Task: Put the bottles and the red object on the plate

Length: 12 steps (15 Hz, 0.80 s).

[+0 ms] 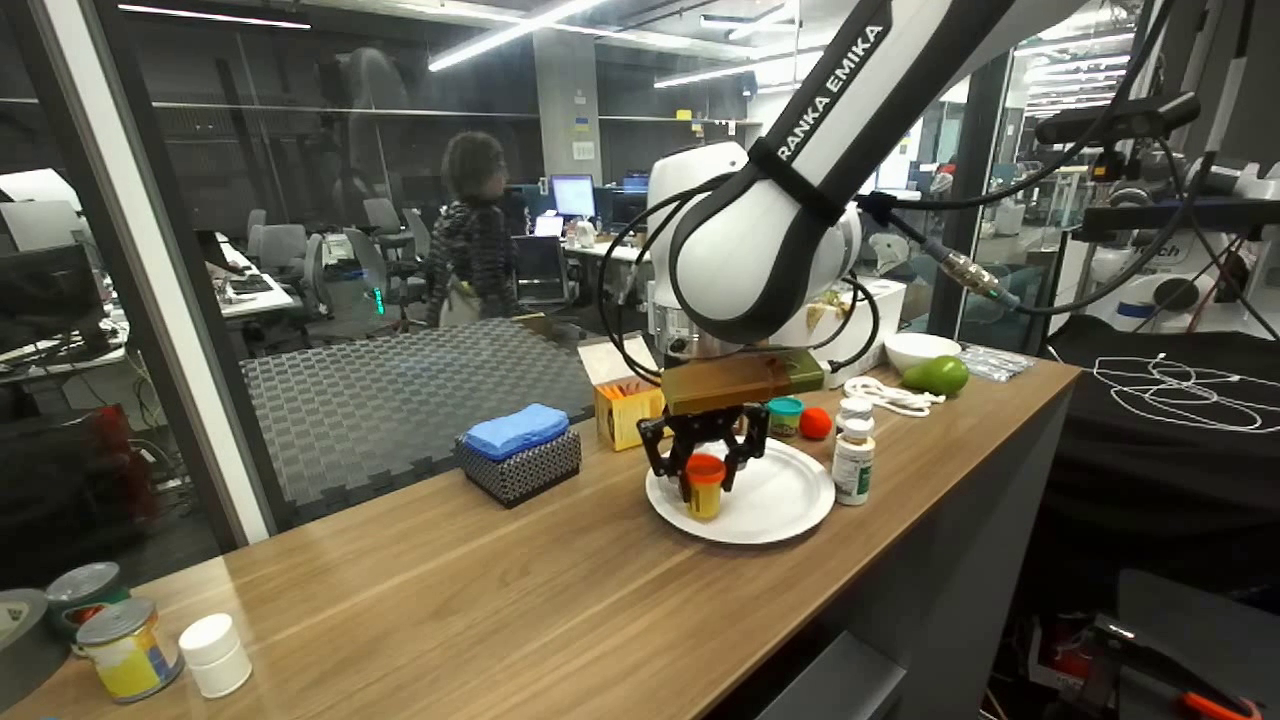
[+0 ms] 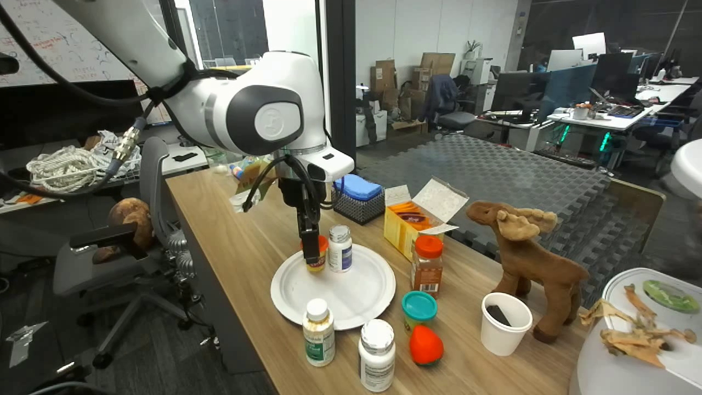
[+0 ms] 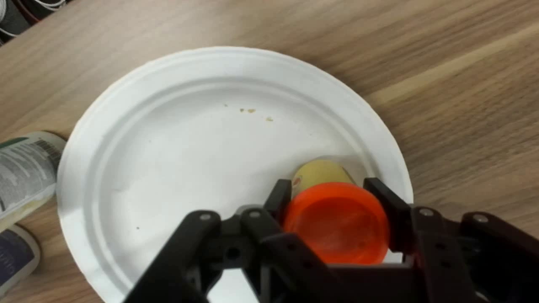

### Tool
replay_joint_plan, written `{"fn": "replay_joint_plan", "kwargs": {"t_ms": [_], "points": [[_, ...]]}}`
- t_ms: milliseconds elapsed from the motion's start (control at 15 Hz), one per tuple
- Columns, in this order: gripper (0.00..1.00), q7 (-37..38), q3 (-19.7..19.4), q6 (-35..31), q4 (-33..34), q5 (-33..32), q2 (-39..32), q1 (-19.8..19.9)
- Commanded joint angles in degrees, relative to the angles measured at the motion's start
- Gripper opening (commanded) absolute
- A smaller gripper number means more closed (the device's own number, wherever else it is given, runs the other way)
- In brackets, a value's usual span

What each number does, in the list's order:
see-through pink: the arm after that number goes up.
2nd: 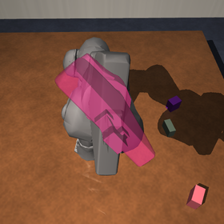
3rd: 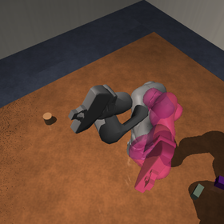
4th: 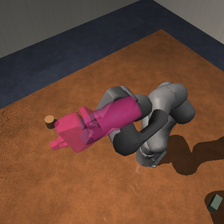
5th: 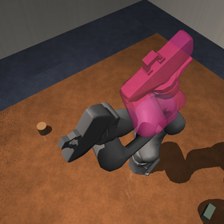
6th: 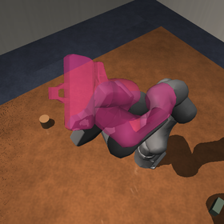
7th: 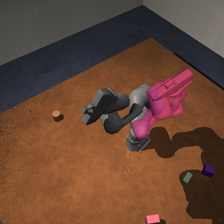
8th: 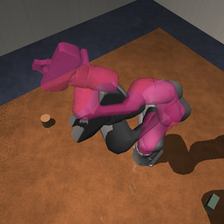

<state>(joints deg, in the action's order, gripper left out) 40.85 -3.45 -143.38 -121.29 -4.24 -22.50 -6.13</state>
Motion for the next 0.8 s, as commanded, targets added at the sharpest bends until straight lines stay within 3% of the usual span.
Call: {"fn": "replay_joint_plan", "kwargs": {"t_ms": [0,133,200,333,533,733], "points": [[0.24,0.4,-1.3,-0.8,0.8,-0.5,-0.7,-1.2],[0.24,0.1,-1.2,-0.8,0.6,-0.3,-0.9,-1.2],[0.73,-0.1,-1.2,-0.7,0.5,-0.3,-0.9,-1.2],[0.8,0.1,-1.3,-1.0,-0.1,-0.3,-0.3,-1.3],[1.0,0.9,-2.2,-1.7,-2.2,-1.9,2.2,-1.9],[1.0,1.9,-3.8,-2.3,-5.1,-5.1,6.8,-2.8]]}}
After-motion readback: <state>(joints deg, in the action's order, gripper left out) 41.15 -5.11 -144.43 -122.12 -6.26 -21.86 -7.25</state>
